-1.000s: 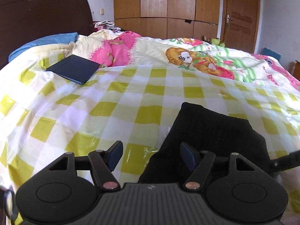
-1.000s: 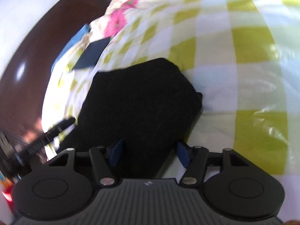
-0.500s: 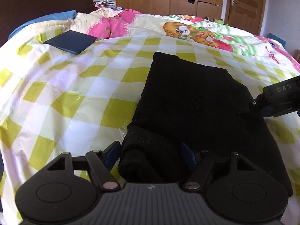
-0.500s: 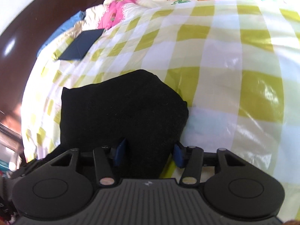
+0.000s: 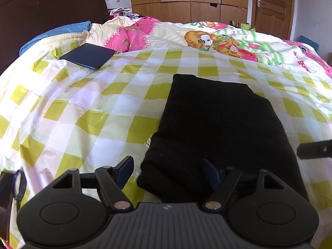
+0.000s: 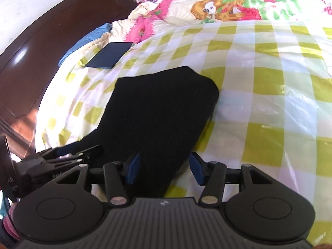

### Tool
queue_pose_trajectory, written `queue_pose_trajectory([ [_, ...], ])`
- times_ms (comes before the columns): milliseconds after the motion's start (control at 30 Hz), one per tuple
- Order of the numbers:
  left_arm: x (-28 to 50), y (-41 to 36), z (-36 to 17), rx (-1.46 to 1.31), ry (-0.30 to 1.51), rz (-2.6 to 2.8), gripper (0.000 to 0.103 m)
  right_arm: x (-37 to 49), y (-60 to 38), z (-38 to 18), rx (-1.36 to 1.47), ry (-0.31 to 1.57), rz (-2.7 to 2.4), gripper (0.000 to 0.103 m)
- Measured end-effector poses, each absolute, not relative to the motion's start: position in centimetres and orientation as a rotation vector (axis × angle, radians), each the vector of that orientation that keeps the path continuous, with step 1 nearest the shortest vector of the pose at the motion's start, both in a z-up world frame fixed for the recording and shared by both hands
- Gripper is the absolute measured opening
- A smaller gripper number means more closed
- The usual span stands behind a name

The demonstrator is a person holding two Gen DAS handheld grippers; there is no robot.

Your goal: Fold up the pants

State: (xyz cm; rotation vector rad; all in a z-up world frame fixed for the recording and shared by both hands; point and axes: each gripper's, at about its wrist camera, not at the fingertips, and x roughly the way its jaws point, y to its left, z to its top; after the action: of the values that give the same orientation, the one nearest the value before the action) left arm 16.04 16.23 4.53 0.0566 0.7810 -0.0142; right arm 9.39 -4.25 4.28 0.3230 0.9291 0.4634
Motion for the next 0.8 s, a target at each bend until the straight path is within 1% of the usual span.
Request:
queue_pose_trajectory([
  [200, 13.0, 14.6, 5.3, 0.065, 0.764, 0.025, 0.086, 6.6, -3.9, 4.6, 0.317, 0.934, 0.476, 0.055],
  [300, 11.5, 13.9, 5.7, 0.07, 0.759, 0.022, 0.086, 4.9, -3.6, 4.6, 0.308, 0.928, 0.494, 0.06],
  [500, 9.2, 12.5, 6.3, 0.128, 0.743, 0.034, 0.086, 2.5, -2.8, 4.7, 0.289, 0.918, 0.528, 0.06],
  [800, 6.7, 11.7, 6.3, 0.133, 0.734, 0.039, 0.087, 0.4, -2.1, 4.5, 0.265, 0.918, 0.545, 0.06],
])
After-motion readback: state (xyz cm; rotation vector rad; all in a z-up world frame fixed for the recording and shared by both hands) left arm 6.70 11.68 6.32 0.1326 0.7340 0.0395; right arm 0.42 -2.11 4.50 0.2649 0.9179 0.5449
